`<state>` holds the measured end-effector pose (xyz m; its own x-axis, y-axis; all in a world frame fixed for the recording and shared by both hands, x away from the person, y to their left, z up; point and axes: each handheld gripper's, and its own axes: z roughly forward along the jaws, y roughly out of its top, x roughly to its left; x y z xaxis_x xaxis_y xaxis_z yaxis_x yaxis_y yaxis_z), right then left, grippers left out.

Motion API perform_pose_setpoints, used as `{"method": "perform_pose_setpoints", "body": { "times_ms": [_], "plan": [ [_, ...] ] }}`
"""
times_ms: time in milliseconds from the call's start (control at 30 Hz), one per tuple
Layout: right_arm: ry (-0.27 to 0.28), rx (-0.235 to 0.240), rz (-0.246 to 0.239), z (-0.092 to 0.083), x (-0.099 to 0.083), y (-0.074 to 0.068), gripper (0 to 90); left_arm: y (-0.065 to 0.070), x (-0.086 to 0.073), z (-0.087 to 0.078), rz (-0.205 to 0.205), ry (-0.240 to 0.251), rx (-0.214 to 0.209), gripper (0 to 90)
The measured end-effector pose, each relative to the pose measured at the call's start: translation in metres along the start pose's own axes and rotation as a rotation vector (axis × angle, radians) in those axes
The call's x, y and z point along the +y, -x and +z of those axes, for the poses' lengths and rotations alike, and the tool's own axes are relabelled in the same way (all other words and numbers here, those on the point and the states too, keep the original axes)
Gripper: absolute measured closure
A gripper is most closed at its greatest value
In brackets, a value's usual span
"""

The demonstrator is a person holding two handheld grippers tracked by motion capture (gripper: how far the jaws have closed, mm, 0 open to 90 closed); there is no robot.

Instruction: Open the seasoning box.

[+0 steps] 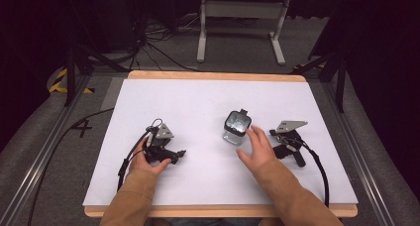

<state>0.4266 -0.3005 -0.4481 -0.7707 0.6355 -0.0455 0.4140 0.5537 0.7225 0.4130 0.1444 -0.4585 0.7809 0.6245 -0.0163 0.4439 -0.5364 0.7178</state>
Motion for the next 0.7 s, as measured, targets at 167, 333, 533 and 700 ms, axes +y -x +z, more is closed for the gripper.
{"method": "perform_pose_setpoints", "body": {
  "times_ms": [167,333,533,700],
  "plan": [
    [0.000,-0.001,0.001,0.0001,0.0000,0.0000,12.4,-0.0005,0.0003,-0.0003,-0.004,-0.005,-0.003,15.4],
    [0.000,-0.001,0.001,0.0001,0.0000,0.0000,12.4,-0.0002,0.0002,0.0000,-0.006,-0.001,0.000,15.4],
    [0.005,0.001,-0.006,0.0004,-0.0001,0.0004,12.2,-0.0013,0.0005,-0.0005,-0.004,-0.005,-0.004,15.5],
    [-0.006,0.010,-0.006,0.0017,0.0012,0.0022,11.1,-0.0019,0.0005,-0.0006,-0.007,-0.002,-0.007,16.0]
  ]
}}
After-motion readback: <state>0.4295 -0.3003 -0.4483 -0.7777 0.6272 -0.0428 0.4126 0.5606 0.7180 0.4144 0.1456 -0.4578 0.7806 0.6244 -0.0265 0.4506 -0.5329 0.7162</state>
